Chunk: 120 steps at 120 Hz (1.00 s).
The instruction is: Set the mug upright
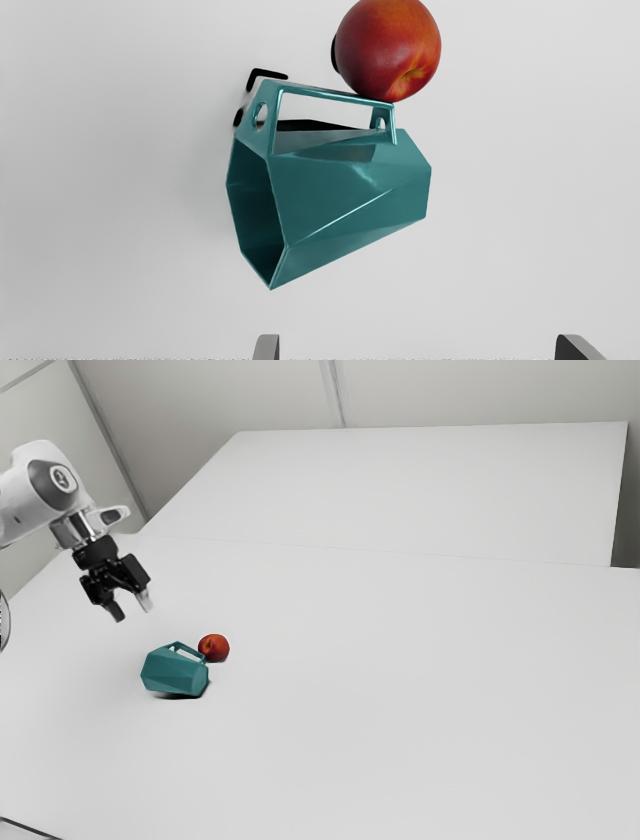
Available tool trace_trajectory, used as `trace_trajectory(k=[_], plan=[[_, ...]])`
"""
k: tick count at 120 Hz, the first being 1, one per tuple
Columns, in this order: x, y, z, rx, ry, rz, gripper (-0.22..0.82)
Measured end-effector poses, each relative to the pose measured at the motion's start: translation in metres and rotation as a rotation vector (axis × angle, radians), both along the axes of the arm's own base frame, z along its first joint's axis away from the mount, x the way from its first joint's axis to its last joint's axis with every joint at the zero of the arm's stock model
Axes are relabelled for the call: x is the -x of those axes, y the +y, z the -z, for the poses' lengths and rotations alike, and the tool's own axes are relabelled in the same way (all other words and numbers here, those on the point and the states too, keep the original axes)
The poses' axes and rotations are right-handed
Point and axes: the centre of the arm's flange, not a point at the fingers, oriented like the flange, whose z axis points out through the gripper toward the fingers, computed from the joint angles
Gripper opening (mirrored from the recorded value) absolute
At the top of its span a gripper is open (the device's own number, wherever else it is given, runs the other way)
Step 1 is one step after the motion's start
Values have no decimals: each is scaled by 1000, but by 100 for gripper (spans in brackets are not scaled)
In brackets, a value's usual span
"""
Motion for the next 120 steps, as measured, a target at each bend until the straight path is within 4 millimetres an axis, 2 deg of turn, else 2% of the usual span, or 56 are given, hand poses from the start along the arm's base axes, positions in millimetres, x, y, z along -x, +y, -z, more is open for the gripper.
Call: trace_trajectory(k=[17, 60, 90, 120], plan=[[3, 16, 19, 20, 4, 22, 60], [-8, 33, 80, 83, -15, 74, 60], [-10, 39, 101, 114, -53, 108, 60], [-9, 39, 108, 176, -110, 108, 60]])
